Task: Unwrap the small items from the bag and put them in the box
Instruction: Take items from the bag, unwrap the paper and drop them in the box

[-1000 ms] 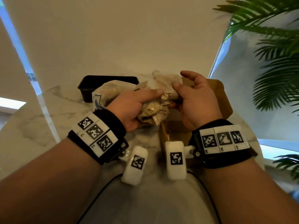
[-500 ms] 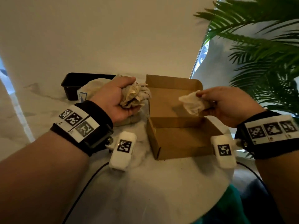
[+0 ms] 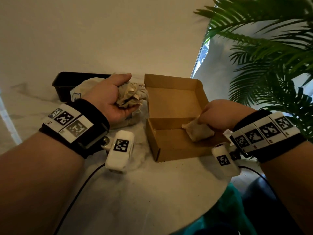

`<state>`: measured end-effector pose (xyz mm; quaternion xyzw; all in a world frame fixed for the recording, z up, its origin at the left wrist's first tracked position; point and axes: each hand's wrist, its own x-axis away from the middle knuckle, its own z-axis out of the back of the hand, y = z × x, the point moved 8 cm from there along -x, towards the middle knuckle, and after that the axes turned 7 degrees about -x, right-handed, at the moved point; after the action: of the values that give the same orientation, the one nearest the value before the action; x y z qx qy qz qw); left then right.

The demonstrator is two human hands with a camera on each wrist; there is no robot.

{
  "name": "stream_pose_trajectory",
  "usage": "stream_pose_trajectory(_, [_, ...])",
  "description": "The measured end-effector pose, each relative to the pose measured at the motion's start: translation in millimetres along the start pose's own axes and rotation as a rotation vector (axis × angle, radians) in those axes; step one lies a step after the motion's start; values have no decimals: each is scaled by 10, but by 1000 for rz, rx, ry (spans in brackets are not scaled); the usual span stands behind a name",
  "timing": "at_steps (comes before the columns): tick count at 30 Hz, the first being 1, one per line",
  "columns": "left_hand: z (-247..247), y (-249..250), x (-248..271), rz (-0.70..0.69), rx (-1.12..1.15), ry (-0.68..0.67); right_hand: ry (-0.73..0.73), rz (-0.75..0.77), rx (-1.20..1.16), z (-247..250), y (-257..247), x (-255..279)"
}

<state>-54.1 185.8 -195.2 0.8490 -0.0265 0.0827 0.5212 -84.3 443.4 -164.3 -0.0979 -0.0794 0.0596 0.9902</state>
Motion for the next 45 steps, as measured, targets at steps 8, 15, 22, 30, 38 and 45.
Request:
stream_pose_trajectory(8, [8, 4, 33, 18, 40, 15, -168, 83, 42, -266, -154, 29])
stream_pose_trajectory(15, [1, 3, 73, 29, 26, 44, 136, 257, -319, 91, -528, 73])
stream_pose_trajectory(22, [-23, -3, 75, 13, 25, 32, 176, 597, -894, 182, -1352, 190])
stream_pose_trajectory(30, [-13, -35, 23, 26, -27, 19, 235, 679, -841, -14, -1464, 133])
stream_pose_trajectory(38, [-17, -84, -11, 60, -56, 32, 216, 493, -1479, -176, -1039, -88])
stream_pose_trajectory(45, [-13, -64, -25, 26, -43, 56, 44, 413, -1778, -249, -938, -128])
